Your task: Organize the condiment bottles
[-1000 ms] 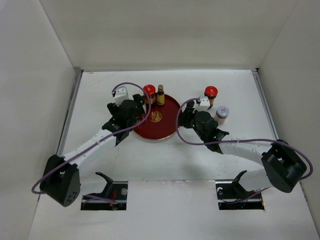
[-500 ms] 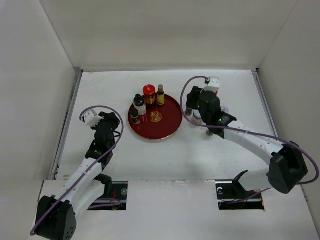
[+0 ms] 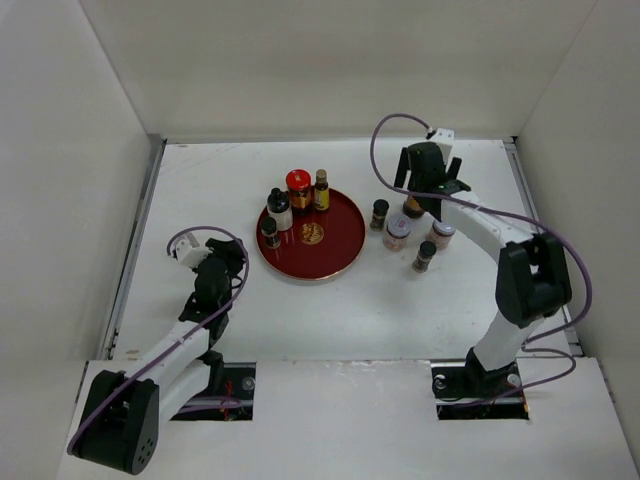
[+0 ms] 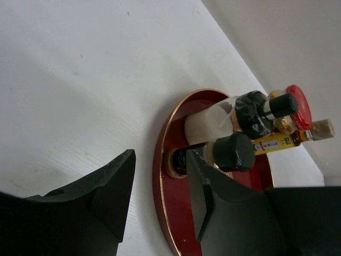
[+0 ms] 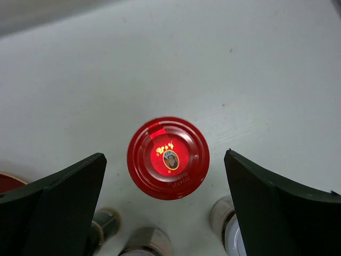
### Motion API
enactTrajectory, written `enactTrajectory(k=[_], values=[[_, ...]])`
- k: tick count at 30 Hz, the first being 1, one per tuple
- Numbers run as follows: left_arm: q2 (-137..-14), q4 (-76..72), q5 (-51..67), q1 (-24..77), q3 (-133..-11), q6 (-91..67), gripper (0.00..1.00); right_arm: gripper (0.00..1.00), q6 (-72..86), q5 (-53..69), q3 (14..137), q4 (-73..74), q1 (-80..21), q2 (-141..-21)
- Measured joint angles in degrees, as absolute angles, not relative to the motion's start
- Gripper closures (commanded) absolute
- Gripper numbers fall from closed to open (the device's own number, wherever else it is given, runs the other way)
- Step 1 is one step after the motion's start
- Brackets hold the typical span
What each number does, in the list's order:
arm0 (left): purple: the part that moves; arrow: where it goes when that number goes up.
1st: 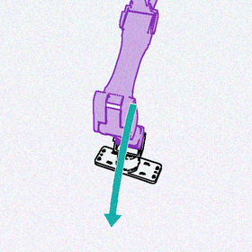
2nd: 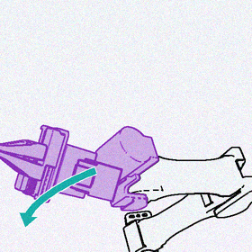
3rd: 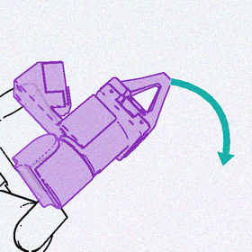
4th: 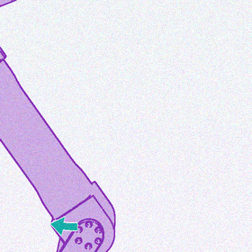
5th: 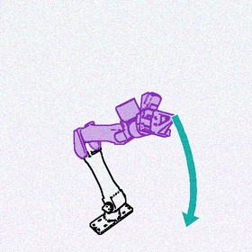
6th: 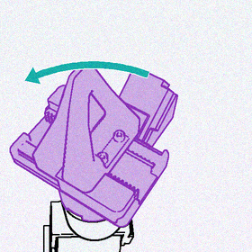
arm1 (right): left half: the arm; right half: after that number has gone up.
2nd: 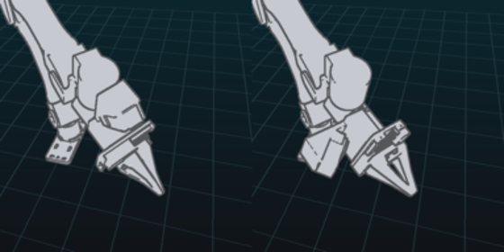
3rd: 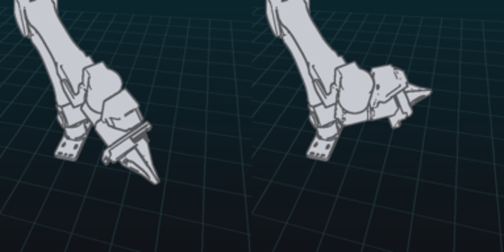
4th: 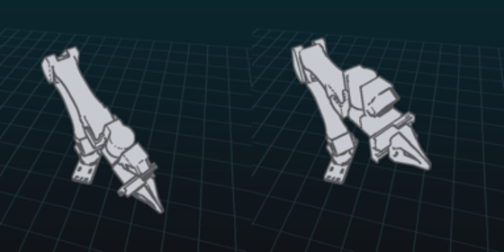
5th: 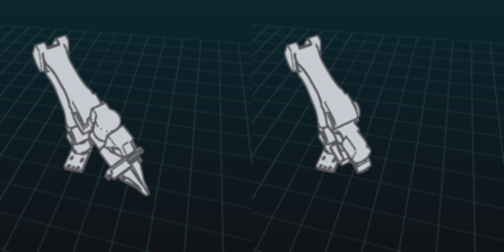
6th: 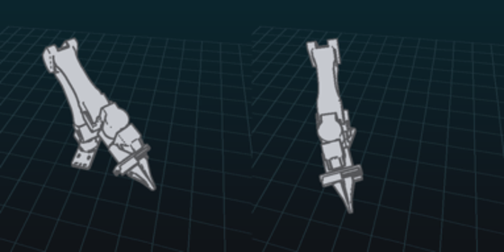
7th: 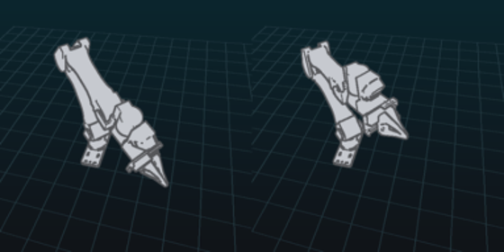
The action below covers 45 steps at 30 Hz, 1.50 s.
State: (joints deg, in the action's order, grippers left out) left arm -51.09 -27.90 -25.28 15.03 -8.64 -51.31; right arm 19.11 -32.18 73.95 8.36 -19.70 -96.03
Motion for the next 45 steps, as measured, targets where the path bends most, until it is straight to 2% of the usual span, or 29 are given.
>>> enactTrajectory(k=[8, 14, 16, 22, 25, 37, 45], values=[[-51.2, -29.7, -24.9, 15.4, -8.6, -51.5, 0.58, 0.0, 17.5, -30.4, 74.1, 14.2, -18.9, -101.7], [-51.2, -29.8, -24.8, 15.4, -8.6, -51.5, 0.58, 0.09, 17.3, -28.5, 74.7, 13.9, -18.0, -102.5], [-51.2, -29.8, -24.8, 15.4, -8.6, -51.5, 0.58, 0.12, 17.3, -28.2, 75.2, 13.4, -18.0, -103.3], [-52.0, -30.0, -24.7, 15.4, -8.6, -51.5, 0.58, 0.35, 16.3, -27.6, 75.3, 12.2, -18.0, -104.1], [-52.1, -30.2, -24.7, 15.4, -8.6, -51.5, 0.58, 0.42, 15.2, -27.1, 75.3, 11.5, -18.0, -104.1], [-52.5, -30.4, -24.0, 15.1, -8.6, -51.4, 0.58, 0.46, 7.7, -27.0, 79.8, 9.8, -18.9, -104.0], [-53.8, -31.2, -23.7, 15.0, -8.6, -51.5, 0.58, 0.45, 5.7, -26.4, 87.0, 8.0, -27.6, -103.5]])
